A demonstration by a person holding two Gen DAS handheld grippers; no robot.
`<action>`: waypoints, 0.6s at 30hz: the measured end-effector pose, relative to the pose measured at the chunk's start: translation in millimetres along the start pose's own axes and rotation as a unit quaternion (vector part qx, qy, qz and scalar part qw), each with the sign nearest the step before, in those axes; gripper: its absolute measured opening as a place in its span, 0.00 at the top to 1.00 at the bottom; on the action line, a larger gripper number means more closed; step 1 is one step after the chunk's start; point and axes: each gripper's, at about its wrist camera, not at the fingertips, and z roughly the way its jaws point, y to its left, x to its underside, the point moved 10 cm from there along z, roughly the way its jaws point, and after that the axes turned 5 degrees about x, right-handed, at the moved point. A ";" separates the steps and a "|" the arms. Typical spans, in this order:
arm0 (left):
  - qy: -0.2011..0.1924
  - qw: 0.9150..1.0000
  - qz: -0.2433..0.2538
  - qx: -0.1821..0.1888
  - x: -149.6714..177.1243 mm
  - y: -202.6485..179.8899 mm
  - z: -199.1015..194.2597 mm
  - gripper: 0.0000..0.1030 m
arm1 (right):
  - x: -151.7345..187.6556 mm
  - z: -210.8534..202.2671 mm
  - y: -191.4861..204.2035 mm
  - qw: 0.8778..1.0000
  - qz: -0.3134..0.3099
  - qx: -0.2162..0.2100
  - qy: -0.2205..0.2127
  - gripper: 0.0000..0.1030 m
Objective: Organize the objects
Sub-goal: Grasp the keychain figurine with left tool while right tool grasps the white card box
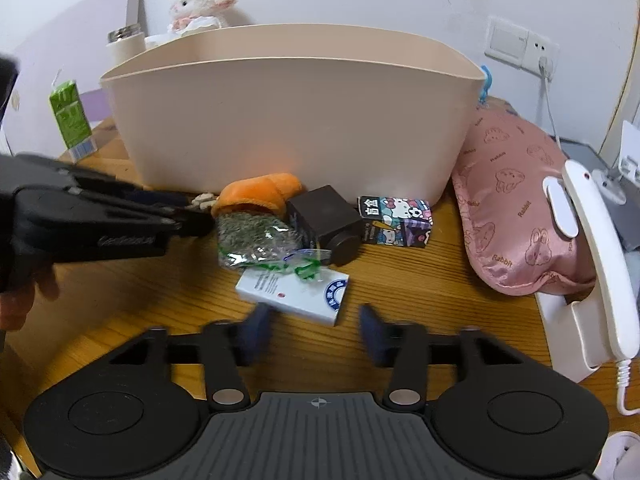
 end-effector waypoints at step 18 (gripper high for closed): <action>0.013 0.999 -0.035 0.001 19.4 -0.9 -23.4 0.84 | -2.6 2.7 21.4 1.000 0.003 0.000 -0.012 0.46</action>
